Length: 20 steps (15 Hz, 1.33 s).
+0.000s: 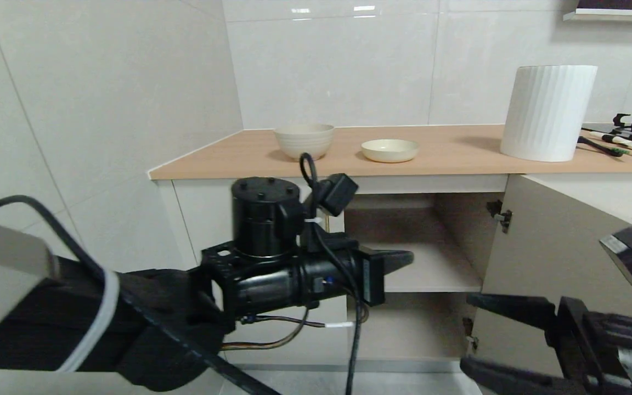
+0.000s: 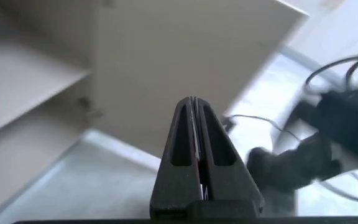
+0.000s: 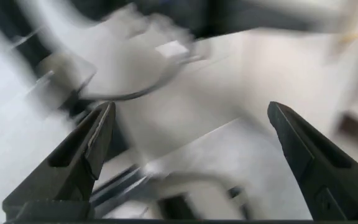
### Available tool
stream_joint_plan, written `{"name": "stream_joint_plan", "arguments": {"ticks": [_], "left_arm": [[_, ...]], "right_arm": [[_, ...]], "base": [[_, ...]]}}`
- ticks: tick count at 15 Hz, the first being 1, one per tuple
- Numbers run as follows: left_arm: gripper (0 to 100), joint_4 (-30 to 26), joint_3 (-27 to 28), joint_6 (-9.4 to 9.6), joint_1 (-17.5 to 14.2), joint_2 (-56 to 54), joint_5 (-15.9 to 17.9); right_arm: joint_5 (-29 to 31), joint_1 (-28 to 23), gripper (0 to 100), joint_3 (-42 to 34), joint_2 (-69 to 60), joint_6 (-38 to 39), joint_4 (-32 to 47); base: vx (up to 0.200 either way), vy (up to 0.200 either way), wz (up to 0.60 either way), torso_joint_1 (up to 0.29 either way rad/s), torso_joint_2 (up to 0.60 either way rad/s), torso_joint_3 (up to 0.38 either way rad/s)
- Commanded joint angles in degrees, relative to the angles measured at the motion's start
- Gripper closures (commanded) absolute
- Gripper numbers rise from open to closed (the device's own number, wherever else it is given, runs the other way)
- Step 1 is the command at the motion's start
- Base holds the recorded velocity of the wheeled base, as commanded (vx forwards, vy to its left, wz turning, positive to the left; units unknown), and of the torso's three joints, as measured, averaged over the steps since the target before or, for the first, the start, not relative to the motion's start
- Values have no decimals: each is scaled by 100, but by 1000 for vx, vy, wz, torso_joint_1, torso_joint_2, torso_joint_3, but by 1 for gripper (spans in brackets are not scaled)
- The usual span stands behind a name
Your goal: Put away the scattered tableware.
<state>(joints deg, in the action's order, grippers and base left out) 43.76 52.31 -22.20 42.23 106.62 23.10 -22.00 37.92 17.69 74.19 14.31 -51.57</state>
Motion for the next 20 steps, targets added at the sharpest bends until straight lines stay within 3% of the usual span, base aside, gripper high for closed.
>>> {"name": "stream_joint_plan", "arguments": {"ticks": [1, 2, 4, 5, 7, 8, 13, 20], "left_arm": [[100, -237, -1074, 524, -1129, -1469, -25], [100, -395, -1320, 664, -1472, -1829, -34], [100, -808, -1610, 708, -2008, -2479, -51], [100, -1371, -1698, 708, -2456, -3015, -51], [100, -2144, -1698, 699, -2931, -3508, -43], [0, -2337, -1707, 699, -3036, -3604, -43], [0, -2162, -1645, 638, -3274, -3595, -51], [0, -2118, -1619, 655, -3388, -3499, -43]], "right_arm": [[443, -787, 0, 1070, 1387, 10, 24], [680, -839, 0, 1439, 1642, 19, 85], [1409, -883, 0, 2133, 2055, 19, 472], [1902, -892, 0, 2740, 2416, -7, 938], [1910, -866, 0, 3373, 2574, -130, 1562], [1910, -866, 0, 3663, 2548, -130, 1799], [1946, -866, 0, 3997, 1897, -122, 3302], [2007, -839, 0, 4058, 1317, -78, 3821]], "base": [[0, 0, 0, 0, 0, 0], [0, 0, 0, 0, 0, 0], [0, 0, 0, 0, 0, 0], [0, 0, 0, 0, 0, 0], [0, 0, 0, 0, 0, 0], [0, 0, 0, 0, 0, 0], [0, 0, 0, 0, 0, 0], [29, 0, 0, 0, 0, 0]]}}
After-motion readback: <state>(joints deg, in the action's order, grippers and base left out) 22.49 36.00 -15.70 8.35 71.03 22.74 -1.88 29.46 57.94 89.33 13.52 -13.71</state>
